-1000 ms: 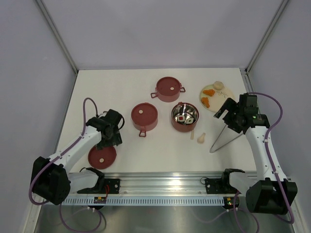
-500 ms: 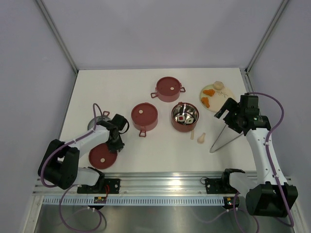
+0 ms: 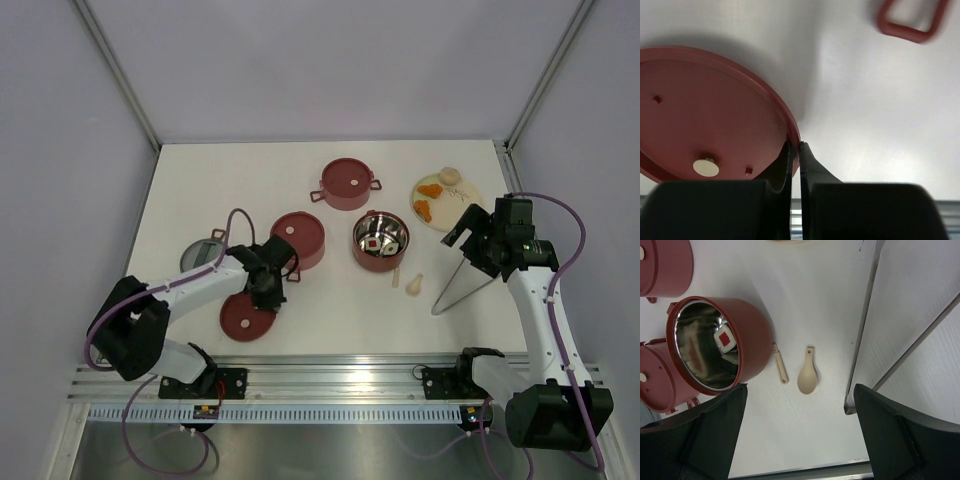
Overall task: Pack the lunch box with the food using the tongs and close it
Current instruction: Move the box lid to the center of the board, then pick up the box lid from the center of the board.
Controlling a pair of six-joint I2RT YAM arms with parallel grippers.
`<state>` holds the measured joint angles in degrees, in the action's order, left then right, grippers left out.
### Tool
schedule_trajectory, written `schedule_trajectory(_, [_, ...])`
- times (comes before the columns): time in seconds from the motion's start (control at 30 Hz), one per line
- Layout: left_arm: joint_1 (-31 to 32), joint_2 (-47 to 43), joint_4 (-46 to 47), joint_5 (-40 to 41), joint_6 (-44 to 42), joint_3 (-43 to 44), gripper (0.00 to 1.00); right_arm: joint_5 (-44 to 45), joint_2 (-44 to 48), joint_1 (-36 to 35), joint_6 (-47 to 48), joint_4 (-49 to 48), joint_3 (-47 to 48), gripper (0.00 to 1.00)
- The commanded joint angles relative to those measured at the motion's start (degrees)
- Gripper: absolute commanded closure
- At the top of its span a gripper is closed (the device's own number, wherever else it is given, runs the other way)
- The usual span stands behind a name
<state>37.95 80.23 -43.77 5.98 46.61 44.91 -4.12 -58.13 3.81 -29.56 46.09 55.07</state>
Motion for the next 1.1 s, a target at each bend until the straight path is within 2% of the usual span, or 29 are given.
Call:
schedule_trajectory(0.0, [3.8, 2.4, 2.2, -4.8, -0.9, 4.4, 0.98, -0.7, 1.3, 0.1, 1.0, 1.1, 2.6, 0.05])
schedule_trajectory(0.1, [7.0, 4.6, 2.5, -4.6, -1.7, 6.8, 0.94, -2.1, 1.4, 0.0, 0.7, 0.9, 2.6, 0.05])
schedule_trajectory(0.13, [7.6, 5.1, 2.5, -4.7, -2.0, 7.6, 0.87, -2.6, 1.4, -0.2, 0.5, 0.9, 2.5, 0.05])
schedule_trajectory(0.2, [7.7, 6.7, 2.8, -5.6, -3.1, 8.0, 0.82, -2.8, 1.4, -0.6, 0.2, 0.9, 2.4, 0.06])
schedule_trajectory(0.27, [7.7, 7.7, 2.5, -6.5, -4.1, 8.8, 0.66, -2.6, 1.4, -1.2, -0.1, 0.8, 2.4, 0.06])
schedule_trajectory(0.33, [7.7, 7.4, 2.0, -7.6, -4.6, 9.4, 0.55, -2.8, 1.4, -1.7, -0.5, 0.8, 2.8, 0.06])
schedule_trajectory(0.37, [7.7, 6.1, 1.5, -7.6, -5.2, 10.2, 0.43, -2.7, 1.4, -3.0, -0.7, 0.6, 2.9, 0.06])
schedule_trajectory(0.43, [7.7, 4.1, 0.0, -7.8, -6.3, 11.8, 0.35, -1.7, 0.9, -6.2, -1.6, 0.2, 3.7, 0.06])
schedule_trajectory(0.6, [7.6, -5.6, -7.8, -5.0, -9.3, 21.3, 0.32, 3.8, -4.0, -22.1, -5.7, -1.3, 7.4, 0.06])
schedule_trajectory(0.67, [6.9, -8.6, -10.8, -2.2, -10.7, 23.9, 0.28, 6.4, -6.1, -26.4, -6.7, -2.3, 9.0, 0.06])
schedule_trajectory(0.77, [1.9, -12.5, -15.2, -0.2, -14.0, 28.8, 0.23, 10.5, -9.2, -35.7, -8.1, -3.4, 11.5, 0.06])
schedule_trajectory(0.8, [-2.9, -13.2, -16.2, -0.1, -15.0, 30.1, 0.23, 11.5, -10.4, -38.1, -8.3, -3.4, 12.2, 0.06])
schedule_trajectory(0.87, [-8.7, -14.1, -18.4, -0.4, -18.7, 32.8, 0.23, 14.0, -14.4, -44.9, -8.6, -3.5, 14.6, 0.06])
schedule_trajectory(0.9, [-14.5, -14.1, -18.9, -0.4, -19.7, 33.5, 0.23, 14.8, -16.2, -47.2, -8.5, -3.5, 15.2, 0.06])
schedule_trajectory(0.93, [-17.4, -14.0, -19.3, -0.5, -21.5, 34.5, 0.23, 15.9, -17.8, -51.3, -8.4, -4.2, 15.9, 0.06])
schedule_trajectory(1.0, [-23.9, -12.9, -19.9, -0.2, -22.4, 35.2, 0.23, 16.6, -23.9, -55.2, -8.0, -4.9, 18.2, 0.07])
schedule_trajectory(1.07, [-25.5, -11.9, -19.3, 2.2, -21.4, 36.4, 0.20, 16.8, -30.5, -60.3, -7.2, -6.5, 21.0, 0.07])
